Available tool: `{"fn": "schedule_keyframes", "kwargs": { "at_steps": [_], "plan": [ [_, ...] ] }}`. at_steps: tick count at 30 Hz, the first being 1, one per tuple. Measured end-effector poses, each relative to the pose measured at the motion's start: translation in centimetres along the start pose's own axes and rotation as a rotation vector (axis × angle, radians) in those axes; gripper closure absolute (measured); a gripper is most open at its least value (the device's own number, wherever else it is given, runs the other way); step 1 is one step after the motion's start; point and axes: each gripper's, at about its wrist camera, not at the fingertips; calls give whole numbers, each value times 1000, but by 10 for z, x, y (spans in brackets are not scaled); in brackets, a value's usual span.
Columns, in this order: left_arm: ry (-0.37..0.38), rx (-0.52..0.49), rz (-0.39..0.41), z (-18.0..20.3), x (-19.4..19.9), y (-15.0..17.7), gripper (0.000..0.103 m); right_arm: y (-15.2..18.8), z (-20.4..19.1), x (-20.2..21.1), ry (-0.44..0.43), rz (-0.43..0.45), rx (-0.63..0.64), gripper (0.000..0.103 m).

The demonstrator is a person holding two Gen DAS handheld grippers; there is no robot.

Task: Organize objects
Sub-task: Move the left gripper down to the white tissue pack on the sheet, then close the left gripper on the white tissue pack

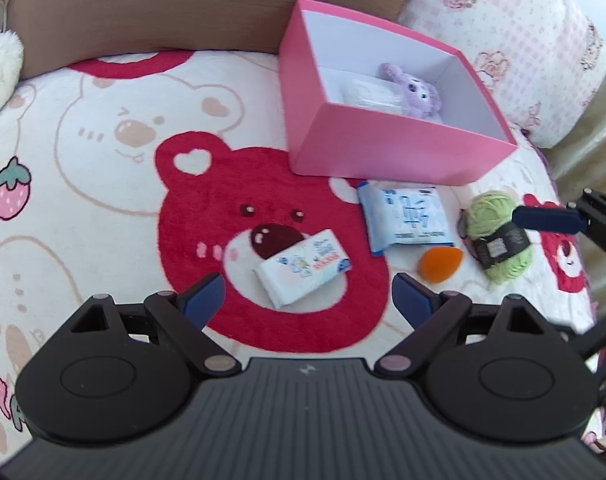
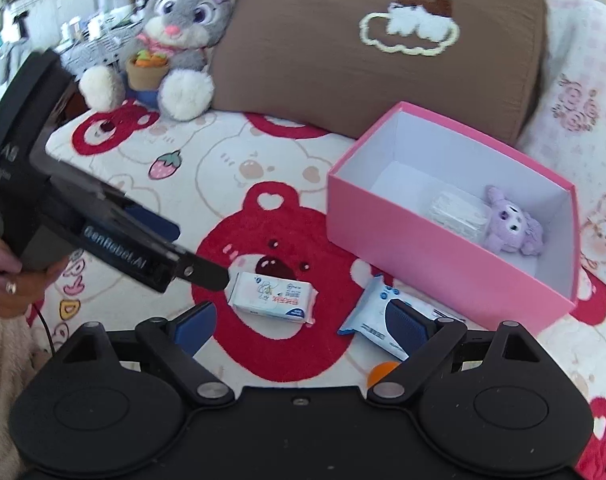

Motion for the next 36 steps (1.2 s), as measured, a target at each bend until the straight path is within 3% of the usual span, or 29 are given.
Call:
{"fn": "schedule_keyframes", "kwargs": {
  "at_steps": [4, 10, 15, 20, 27, 36],
  "plan": [
    [14, 64, -35, -18, -10, 3, 12, 6, -17, -20, -45, -29, 87, 9],
    [52, 111, -41, -33, -30, 6, 13, 17, -32, -46, -98, -41, 120, 9],
    [79, 134, -28, -39, -44, 9, 14, 24, -40, -70, -84, -32, 115, 9],
    [94, 146, 8, -47, -51, 7, 14, 31, -52, -88, -64, -20, 203, 9],
    [130, 167, 27, -58, -57, 5, 15, 33, -58, -108, -50, -9, 190, 9],
    [112, 179, -5, -59, -74, 8, 38, 37, -52, -125, -38, 1, 133, 9]
  ]
}}
Point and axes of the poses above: each gripper's, at about its wrist camera, not at the fingertips, and x roughly against the way its jaws point, z to its right, y to its underside, and after that the axes turned 10 degrees about y, right-handed
